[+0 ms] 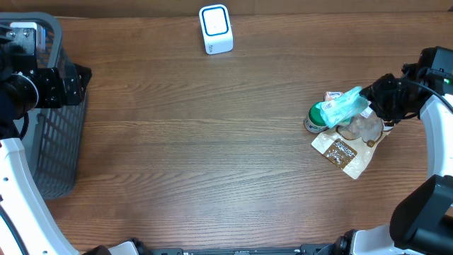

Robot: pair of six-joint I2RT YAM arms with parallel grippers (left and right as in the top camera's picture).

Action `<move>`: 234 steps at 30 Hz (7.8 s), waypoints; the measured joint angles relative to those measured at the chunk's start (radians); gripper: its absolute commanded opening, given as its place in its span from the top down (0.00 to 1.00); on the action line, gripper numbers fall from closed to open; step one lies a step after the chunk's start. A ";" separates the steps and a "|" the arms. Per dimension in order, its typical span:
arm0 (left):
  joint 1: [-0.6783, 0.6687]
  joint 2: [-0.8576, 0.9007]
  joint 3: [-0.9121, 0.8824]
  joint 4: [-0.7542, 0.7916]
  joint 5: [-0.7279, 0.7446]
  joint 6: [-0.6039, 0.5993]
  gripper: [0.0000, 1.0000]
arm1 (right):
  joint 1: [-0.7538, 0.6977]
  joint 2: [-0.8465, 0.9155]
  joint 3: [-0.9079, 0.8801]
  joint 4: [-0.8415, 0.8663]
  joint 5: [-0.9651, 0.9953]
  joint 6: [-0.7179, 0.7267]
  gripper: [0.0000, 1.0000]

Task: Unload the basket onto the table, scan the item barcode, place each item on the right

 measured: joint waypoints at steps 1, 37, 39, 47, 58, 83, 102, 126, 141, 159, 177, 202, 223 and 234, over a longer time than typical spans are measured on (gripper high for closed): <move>0.000 0.000 0.000 0.000 0.000 0.000 0.00 | 0.000 0.000 0.000 0.003 -0.015 0.000 0.26; 0.000 0.000 0.000 0.000 0.000 0.000 0.01 | 0.269 -0.814 0.078 -0.450 -0.122 -0.209 0.00; 0.000 0.000 0.000 0.000 0.000 0.000 0.00 | 0.270 -0.831 0.079 -0.523 -0.112 -0.209 0.00; 0.000 0.000 0.000 0.000 0.000 0.000 0.01 | 0.291 -0.833 0.080 -0.650 -0.027 -0.209 0.00; 0.000 0.000 0.000 0.000 0.000 0.000 0.01 | 0.336 -0.859 0.035 -0.357 0.098 -0.210 0.00; 0.000 0.000 -0.001 0.000 0.000 0.000 0.00 | 0.388 -1.581 -1.138 0.719 0.269 -0.213 0.00; 0.000 0.000 -0.001 0.000 0.000 0.000 0.00 | 0.388 -1.654 -1.318 0.763 0.270 -0.213 0.00; 0.000 0.000 -0.001 0.000 0.000 0.000 0.01 | 0.388 -1.654 -1.318 0.771 0.162 -0.505 0.00; 0.000 0.000 -0.001 0.000 0.000 0.000 0.00 | 0.387 -1.654 -1.318 0.771 0.162 -0.520 0.00; 0.000 0.000 -0.001 0.000 0.000 0.000 0.00 | 0.387 -1.654 -1.318 0.771 0.159 -0.523 0.00; -0.093 -0.230 -0.174 0.005 -0.001 0.000 0.00 | 0.388 -1.654 -1.318 0.772 0.159 -0.523 0.00; -0.218 -0.871 -1.077 0.616 -0.117 0.032 0.00 | 0.388 -1.654 -1.318 0.774 0.159 -0.523 0.00; -0.321 -1.251 -1.756 1.318 -0.080 0.048 0.01 | 0.388 -1.654 -1.318 0.777 0.160 -0.523 0.00; -0.348 -1.392 -1.872 1.323 -0.080 0.048 0.01 | 0.388 -1.654 -1.318 0.777 0.159 -0.523 0.00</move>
